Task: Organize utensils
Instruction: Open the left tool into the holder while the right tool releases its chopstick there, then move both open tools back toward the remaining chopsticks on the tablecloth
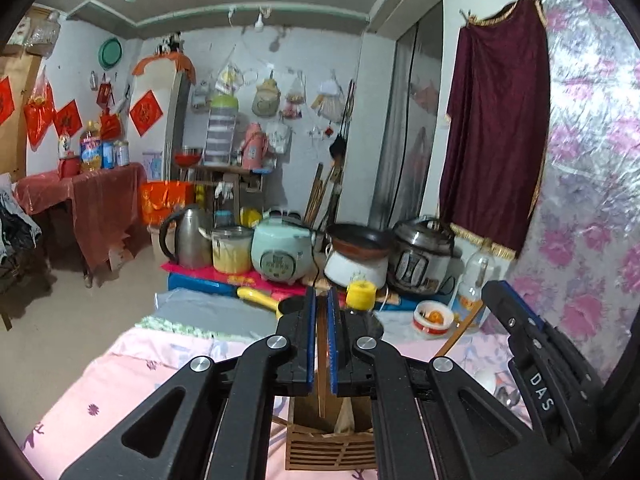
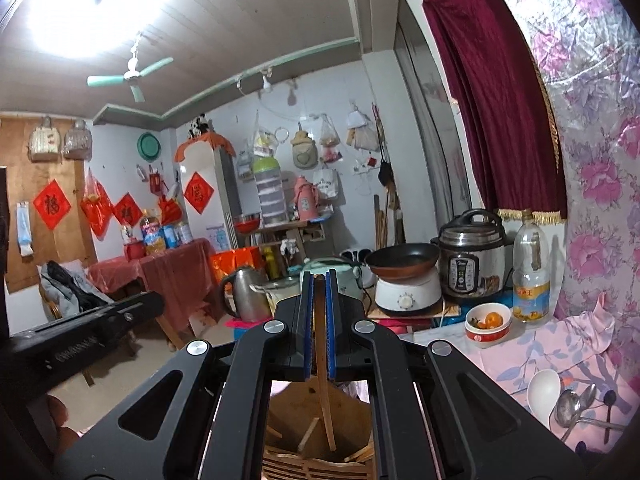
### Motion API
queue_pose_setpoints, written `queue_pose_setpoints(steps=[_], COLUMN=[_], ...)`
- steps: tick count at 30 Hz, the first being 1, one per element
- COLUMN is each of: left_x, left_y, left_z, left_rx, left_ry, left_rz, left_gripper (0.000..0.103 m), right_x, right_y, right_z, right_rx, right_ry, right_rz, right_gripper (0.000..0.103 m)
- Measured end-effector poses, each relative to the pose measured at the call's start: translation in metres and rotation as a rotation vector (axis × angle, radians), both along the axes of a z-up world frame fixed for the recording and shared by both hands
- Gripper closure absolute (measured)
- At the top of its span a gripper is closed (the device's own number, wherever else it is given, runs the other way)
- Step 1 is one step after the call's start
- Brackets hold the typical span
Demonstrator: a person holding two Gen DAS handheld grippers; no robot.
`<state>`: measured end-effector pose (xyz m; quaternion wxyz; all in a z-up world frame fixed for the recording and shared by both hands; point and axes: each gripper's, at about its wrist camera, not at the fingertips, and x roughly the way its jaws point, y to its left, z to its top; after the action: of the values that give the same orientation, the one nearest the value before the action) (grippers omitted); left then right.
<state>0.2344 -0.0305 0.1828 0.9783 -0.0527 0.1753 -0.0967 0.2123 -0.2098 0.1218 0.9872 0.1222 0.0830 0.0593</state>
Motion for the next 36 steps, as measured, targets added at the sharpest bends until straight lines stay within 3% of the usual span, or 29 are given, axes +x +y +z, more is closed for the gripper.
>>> queue_pose_setpoints(steps=[4, 6, 7, 8, 10, 15, 20, 23, 36], left_x=[0.02, 0.027, 0.029, 0.031, 0.033, 0.034, 0.029, 0.031, 0.02], left_y=[-0.006, -0.007, -0.006, -0.003, 0.001, 0.003, 0.011, 0.014, 0.017], left_z=[-0.018, -0.026, -0.028, -0.031, -0.034, -0.034, -0.03, -0.029, -0.025], left_rx=[0.022, 0.027, 0.022, 0.017, 0.002, 0.016, -0.007, -0.023, 0.006], left_ry=[0.062, 0.101, 0.119, 0.13, 0.139, 0.148, 0.141, 0.149, 0.155], left_rz=[-0.009, -0.006, -0.009, -0.011, 0.009, 0.031, 0.047, 0.056, 0.105], left_gripper=[0.097, 0.093, 0.075, 0.044, 0.023, 0.014, 0.007, 0.006, 0.006], right_x=[0.017, 0.025, 0.026, 0.027, 0.026, 0.022, 0.02, 0.019, 0.008], right_y=[0.0, 0.001, 0.0, -0.003, -0.007, -0.017, -0.021, -0.019, -0.005], right_z=[-0.014, -0.02, -0.022, -0.023, -0.023, -0.02, -0.019, -0.019, -0.016], right_rx=[0.015, 0.002, 0.01, 0.022, 0.038, 0.058, 0.089, 0.097, 0.063], right_ry=[0.084, 0.128, 0.138, 0.144, 0.147, 0.132, 0.126, 0.127, 0.155], right_rz=[0.044, 0.06, 0.055, 0.05, 0.036, -0.011, -0.009, 0.001, 0.013], right_gripper=[0.096, 0.09, 0.085, 0.075, 0.06, 0.043, 0.02, 0.012, 0.008])
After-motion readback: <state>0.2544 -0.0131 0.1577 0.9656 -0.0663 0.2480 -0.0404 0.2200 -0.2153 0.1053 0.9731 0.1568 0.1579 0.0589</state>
